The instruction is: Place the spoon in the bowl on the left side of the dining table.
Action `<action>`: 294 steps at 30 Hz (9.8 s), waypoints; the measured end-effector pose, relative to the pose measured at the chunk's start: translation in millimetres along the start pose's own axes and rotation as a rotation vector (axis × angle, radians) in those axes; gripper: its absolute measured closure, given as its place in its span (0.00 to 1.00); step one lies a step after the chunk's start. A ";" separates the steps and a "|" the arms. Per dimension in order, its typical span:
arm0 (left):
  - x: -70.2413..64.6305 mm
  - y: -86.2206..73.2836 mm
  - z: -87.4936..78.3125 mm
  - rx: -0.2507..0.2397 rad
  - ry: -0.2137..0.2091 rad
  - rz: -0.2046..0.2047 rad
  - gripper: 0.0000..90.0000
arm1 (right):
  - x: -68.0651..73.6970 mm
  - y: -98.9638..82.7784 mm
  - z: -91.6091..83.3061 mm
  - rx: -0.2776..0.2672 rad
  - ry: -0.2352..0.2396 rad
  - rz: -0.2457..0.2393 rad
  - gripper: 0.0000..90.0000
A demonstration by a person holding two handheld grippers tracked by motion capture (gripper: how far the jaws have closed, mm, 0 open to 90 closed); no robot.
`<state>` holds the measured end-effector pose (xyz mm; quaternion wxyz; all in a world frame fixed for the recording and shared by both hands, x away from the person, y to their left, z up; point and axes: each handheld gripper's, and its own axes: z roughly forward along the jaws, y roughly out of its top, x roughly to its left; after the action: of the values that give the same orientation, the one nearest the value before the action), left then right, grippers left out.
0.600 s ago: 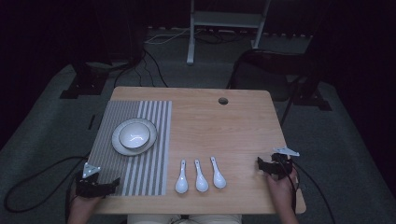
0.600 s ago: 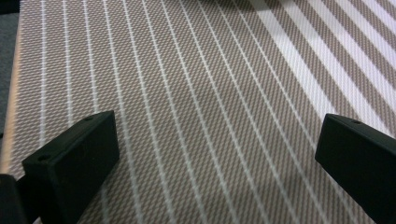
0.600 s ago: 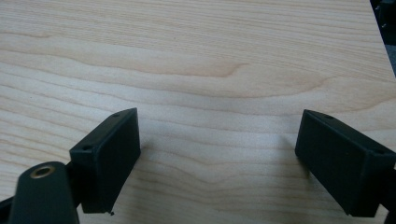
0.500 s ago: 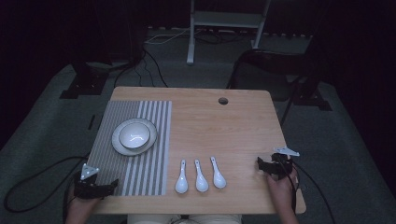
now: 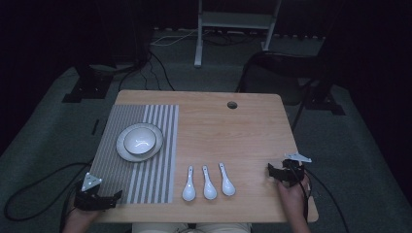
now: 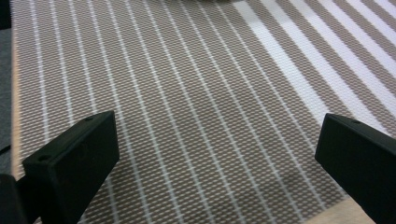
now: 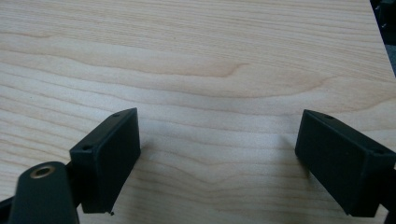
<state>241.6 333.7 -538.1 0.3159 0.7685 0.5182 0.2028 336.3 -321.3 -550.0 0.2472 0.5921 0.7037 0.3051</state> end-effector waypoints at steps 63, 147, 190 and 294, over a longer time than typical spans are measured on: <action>-92.1 82.8 44.4 -0.001 -0.239 0.187 0.01 | -0.1 -0.1 0.0 0.000 0.000 0.000 0.15; -179.2 132.4 111.8 0.197 -0.365 0.224 0.86 | -0.2 -0.1 0.0 0.000 0.000 -0.001 0.15; -161.8 156.8 66.3 0.004 -0.379 0.135 0.95 | -0.2 -0.1 0.0 0.000 0.001 -0.001 0.15; 14.7 180.5 86.4 -0.078 -0.038 -0.242 0.83 | -0.2 0.0 0.2 0.000 0.000 0.000 0.15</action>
<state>423.0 275.9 -474.8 0.3776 0.6912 0.5926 0.1688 336.5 -321.5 -550.1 0.2474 0.5919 0.7038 0.3053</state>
